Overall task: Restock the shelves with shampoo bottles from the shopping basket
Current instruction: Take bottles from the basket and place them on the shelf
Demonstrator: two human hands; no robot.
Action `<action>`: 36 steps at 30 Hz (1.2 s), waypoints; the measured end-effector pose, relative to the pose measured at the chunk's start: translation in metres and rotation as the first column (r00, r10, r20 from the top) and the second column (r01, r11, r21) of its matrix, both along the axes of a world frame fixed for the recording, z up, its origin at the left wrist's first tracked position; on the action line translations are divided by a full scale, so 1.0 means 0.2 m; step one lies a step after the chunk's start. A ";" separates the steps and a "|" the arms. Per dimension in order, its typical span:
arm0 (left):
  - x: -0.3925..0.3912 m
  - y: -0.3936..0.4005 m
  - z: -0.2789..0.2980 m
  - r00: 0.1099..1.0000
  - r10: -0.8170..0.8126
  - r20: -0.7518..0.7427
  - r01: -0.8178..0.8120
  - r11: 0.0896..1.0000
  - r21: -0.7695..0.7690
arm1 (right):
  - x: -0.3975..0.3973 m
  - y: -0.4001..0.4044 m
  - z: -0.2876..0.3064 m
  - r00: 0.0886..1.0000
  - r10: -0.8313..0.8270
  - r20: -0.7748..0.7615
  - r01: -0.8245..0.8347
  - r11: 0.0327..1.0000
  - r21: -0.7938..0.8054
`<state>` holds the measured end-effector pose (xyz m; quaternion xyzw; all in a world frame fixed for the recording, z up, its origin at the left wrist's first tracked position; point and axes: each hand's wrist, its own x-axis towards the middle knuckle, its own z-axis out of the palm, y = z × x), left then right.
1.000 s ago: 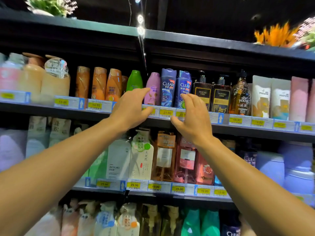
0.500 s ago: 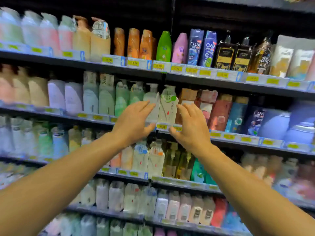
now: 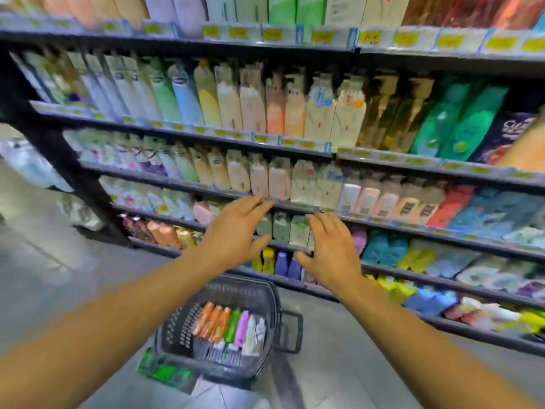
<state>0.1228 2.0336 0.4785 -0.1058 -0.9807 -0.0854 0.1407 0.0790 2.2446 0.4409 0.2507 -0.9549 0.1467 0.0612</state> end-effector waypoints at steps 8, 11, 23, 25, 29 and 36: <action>0.35 -0.37 -0.53 0.964 0.032 0.262 -0.050 0.997 0.064 | 0.30 -0.33 -0.55 0.948 0.025 0.317 -0.034 0.999 0.022; 0.40 -0.56 -0.70 0.942 0.041 0.333 -0.073 0.994 0.083 | 0.33 -0.50 -0.75 0.902 -0.023 0.430 0.008 0.999 0.037; 0.19 -1.50 -1.50 0.815 -0.035 0.578 -0.039 0.993 0.114 | 0.34 -1.25 -1.55 0.648 -0.276 0.710 0.232 0.959 0.161; 0.15 -1.58 -1.66 0.795 -0.047 0.605 -0.031 0.992 0.119 | 0.33 -1.30 -1.71 0.597 -0.311 0.740 0.261 0.947 0.187; 0.09 -1.65 -2.02 0.756 -0.041 0.653 -0.052 0.991 0.122 | 0.31 -1.34 -2.04 0.511 -0.362 0.780 0.274 0.928 0.251; 0.06 -1.58 -2.74 0.715 -0.033 0.698 -0.114 0.980 0.163 | 0.26 -1.35 -2.75 0.412 -0.409 0.814 0.345 0.897 0.276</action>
